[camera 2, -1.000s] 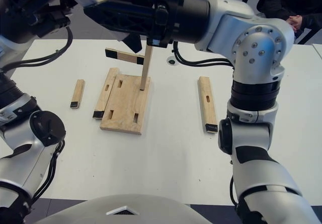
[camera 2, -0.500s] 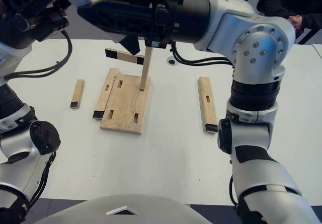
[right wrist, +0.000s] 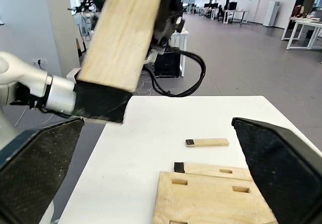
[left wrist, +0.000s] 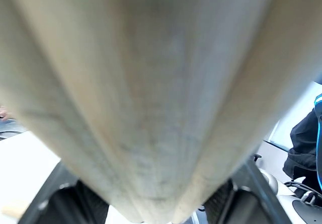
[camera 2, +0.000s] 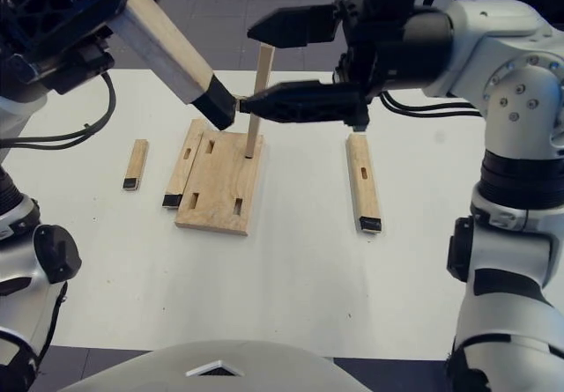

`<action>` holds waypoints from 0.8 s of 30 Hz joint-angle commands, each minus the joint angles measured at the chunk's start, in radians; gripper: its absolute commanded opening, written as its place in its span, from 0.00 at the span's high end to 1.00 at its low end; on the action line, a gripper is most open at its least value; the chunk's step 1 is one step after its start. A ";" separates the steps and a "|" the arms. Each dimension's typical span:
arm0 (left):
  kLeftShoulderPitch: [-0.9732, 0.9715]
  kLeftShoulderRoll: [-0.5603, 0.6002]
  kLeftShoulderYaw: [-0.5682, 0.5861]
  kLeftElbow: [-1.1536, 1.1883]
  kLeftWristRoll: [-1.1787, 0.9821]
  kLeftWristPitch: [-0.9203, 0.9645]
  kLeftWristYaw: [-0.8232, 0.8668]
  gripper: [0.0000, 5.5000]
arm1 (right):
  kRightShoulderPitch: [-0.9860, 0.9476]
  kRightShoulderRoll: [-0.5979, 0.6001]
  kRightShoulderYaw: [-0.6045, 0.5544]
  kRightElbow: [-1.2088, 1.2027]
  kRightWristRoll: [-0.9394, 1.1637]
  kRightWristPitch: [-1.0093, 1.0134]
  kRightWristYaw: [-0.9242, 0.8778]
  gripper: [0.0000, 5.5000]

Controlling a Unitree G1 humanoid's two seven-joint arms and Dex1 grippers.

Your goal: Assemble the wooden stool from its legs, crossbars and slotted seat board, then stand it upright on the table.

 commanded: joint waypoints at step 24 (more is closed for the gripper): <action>-0.016 0.050 -0.029 0.034 0.223 -0.173 -0.021 0.63 | 0.328 0.314 0.627 0.221 -0.728 -0.493 -0.080 0.00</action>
